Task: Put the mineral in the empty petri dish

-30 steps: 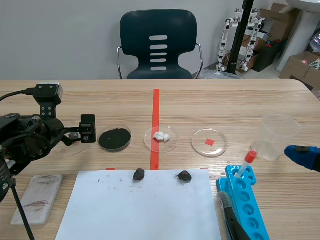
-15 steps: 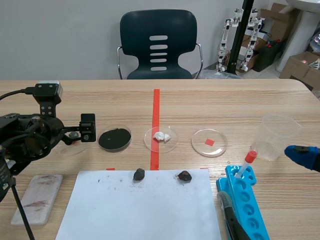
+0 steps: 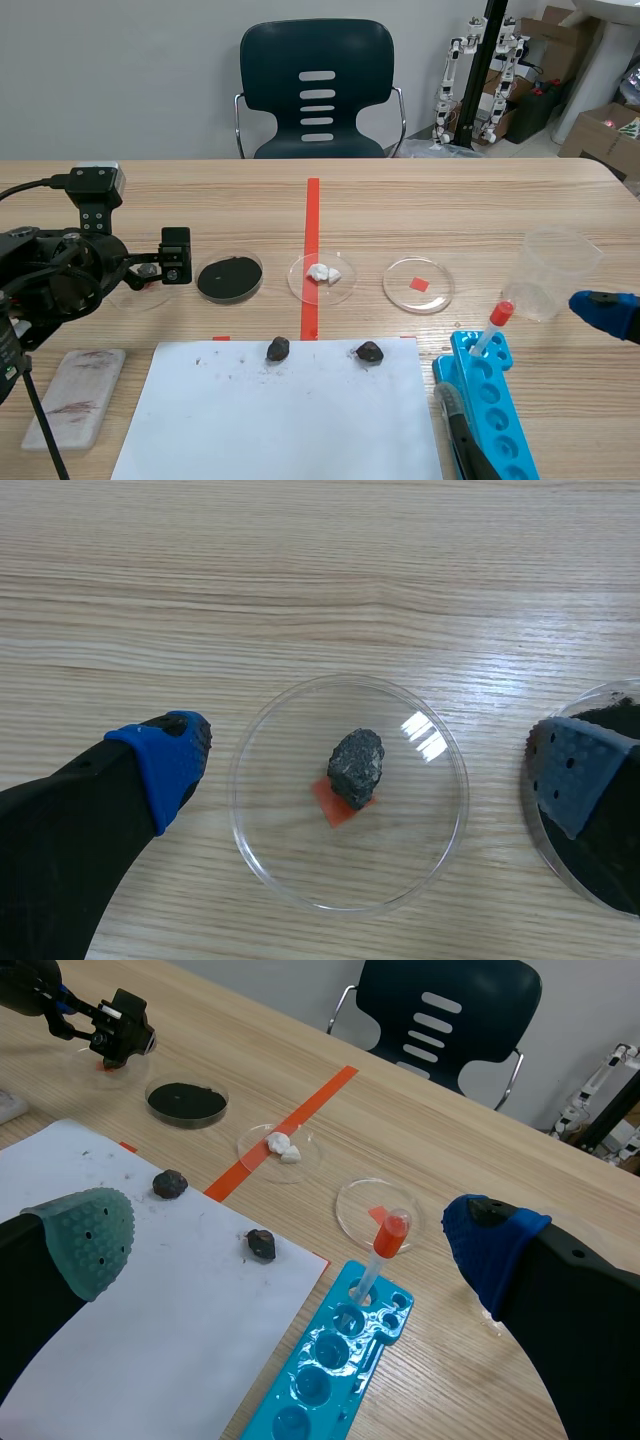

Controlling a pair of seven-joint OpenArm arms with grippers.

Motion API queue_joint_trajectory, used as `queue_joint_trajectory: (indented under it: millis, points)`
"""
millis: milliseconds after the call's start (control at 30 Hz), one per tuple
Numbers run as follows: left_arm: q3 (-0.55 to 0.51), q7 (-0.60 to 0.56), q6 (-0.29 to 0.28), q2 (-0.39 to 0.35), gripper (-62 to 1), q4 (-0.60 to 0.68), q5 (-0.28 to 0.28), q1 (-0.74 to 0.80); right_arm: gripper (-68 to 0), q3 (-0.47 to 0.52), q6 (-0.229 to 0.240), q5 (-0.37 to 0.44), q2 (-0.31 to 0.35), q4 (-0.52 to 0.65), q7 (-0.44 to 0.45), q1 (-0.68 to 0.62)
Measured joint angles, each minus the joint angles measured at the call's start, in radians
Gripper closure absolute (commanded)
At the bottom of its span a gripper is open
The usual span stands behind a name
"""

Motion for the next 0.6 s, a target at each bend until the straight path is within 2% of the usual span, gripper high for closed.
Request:
queue_joint_trajectory:
  millis: [600]
  points:
    - [0.000, 0.007, 0.000, 0.000, -62.3, 0.000, 0.000, 0.000, -65.5, 0.000, 0.000, 0.000, 0.000, 0.000, 0.000, 0.000]
